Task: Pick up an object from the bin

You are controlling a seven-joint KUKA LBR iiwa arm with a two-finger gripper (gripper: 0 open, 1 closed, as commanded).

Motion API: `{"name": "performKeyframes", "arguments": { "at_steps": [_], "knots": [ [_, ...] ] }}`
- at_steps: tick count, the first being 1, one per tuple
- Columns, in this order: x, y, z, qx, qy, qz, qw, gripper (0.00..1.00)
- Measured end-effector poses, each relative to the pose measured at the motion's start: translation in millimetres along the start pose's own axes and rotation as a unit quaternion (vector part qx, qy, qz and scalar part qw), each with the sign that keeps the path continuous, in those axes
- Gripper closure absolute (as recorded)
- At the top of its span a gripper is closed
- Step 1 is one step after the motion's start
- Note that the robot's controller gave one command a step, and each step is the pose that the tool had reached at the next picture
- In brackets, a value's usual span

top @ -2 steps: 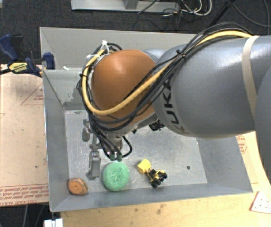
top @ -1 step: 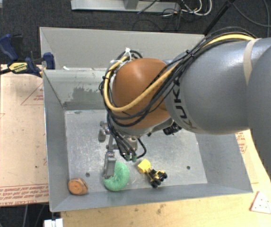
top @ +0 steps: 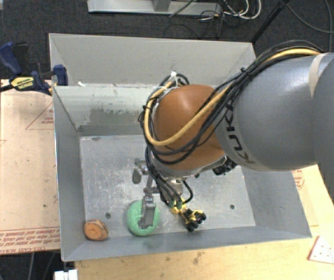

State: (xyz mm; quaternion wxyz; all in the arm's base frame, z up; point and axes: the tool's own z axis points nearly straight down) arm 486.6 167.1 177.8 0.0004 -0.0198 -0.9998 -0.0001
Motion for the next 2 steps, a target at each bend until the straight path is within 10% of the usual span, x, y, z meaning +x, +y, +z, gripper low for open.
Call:
{"name": "performKeyframes", "arguments": {
  "at_steps": [1, 2],
  "knots": [
    [-23.3, -14.6, 36.1, -0.002, -0.0054, -0.041, 0.9991, 0.0],
    [-13.7, -33.4, 75.6, 0.0, 0.0005, -0.066, 0.9978, 0.0]
  ]
}}
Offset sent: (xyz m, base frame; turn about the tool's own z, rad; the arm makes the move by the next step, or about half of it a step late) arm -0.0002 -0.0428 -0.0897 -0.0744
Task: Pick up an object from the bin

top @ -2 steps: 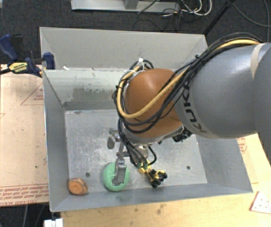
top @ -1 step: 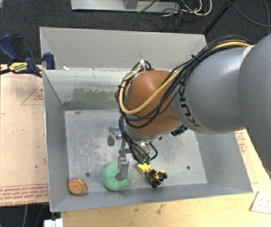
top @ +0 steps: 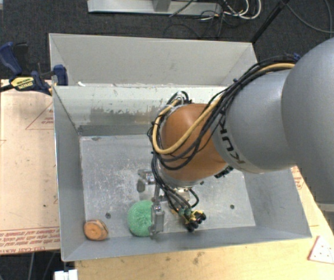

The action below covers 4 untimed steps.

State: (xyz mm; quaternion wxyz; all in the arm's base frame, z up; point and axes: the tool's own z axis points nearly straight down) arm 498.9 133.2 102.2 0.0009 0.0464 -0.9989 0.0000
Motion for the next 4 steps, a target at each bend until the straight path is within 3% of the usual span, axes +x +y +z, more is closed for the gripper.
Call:
{"name": "performKeyframes", "arguments": {
  "at_steps": [1, 2, 3, 4],
  "knots": [
    [4.2, -2.2, 4.8, 0.0, 0.0004, 0.016, 0.9999, 0.0],
    [-2.3, 44.1, 32.8, -0.001, -0.0009, -0.011, 0.9999, 1.0],
    [-2.3, 43.9, 32.8, -0.001, -0.0009, -0.011, 0.9999, 1.0],
    [-31.6, 63.5, -167.8, 0.0, -0.001, -0.04, 0.9992, 1.0]
  ]
}}
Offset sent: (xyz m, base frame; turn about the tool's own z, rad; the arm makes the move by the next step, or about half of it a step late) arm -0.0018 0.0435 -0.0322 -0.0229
